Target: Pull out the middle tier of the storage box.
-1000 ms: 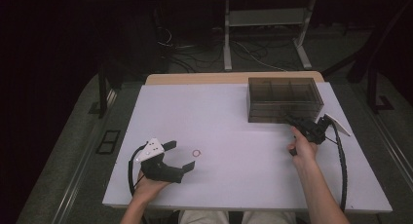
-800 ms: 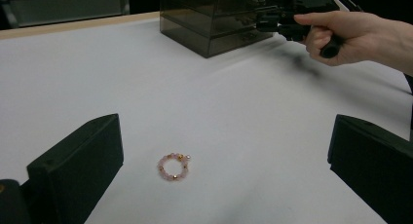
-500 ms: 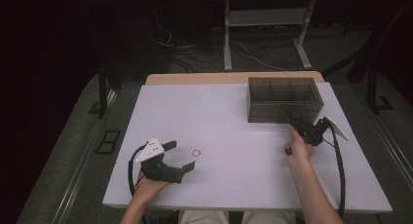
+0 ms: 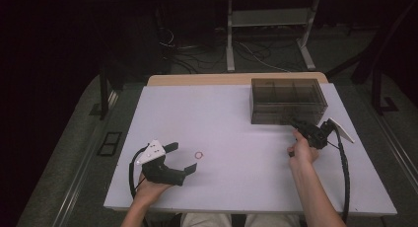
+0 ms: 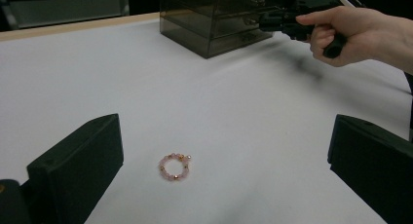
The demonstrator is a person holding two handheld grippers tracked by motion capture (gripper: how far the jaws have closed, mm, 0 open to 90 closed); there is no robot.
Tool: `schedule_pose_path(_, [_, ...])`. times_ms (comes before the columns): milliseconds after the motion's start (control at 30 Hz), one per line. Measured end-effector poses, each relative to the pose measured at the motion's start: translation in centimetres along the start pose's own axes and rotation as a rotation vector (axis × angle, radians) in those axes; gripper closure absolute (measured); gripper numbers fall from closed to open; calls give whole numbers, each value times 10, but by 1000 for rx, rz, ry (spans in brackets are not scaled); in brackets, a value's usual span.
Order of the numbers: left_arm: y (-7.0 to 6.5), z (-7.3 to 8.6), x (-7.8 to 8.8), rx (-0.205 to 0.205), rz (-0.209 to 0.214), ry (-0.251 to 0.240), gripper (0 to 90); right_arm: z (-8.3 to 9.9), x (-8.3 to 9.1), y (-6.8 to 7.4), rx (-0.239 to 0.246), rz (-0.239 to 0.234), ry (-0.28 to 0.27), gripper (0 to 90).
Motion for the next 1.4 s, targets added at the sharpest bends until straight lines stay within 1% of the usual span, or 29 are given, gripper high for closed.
schedule_pose_path(67, [0,0,0,-2,0,3,0,1,2,0,-10,1,5,798])
schedule_pose_path(133, [0,0,-1,-5,1,5,0,2,3,-1,-5,-3,4,799])
schedule_pose_path(300, [-1,0,-1,-3,3,6,0,3,6,-1,-13,-1,8,798])
schedule_pose_path(333, [-1,0,-1,-3,2,6,0,3,6,-1,-6,-3,3,799])
schedule_pose_path(400, [-1,0,-1,-2,2,6,0,4,8,-1,-12,-2,7,798])
schedule_pose_path(533, [0,0,-1,4,3,-2,0,6,11,-3,-11,-5,9,798])
schedule_pose_path(600, [0,0,-1,2,1,3,0,7,12,-3,-6,-7,4,798])
schedule_pose_path(733, [-1,1,-2,-5,3,9,0,10,14,-3,-18,-10,2,798])
schedule_pose_path(1000, [-1,1,-1,-5,4,9,0,12,16,-4,-18,-11,-4,798])
schedule_pose_path(1167, [-1,1,-2,-7,3,10,0,12,18,-5,-6,-15,-6,798])
schedule_pose_path(1300, [-2,1,-2,-7,5,12,0,13,20,-5,-14,-14,0,798])
schedule_pose_path(1400, [-1,1,-3,-6,4,12,0,14,21,-5,-3,-10,0,798])
Point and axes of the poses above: each handheld gripper's, and its own axes: x roughly backward along the jaws, z roughly out of its underside, y roughly to its left, the point moved 7 cm from there along -x, roughly forward along the jaws, and after that the axes turned 6 degrees about -x, right-handed, at the moved point
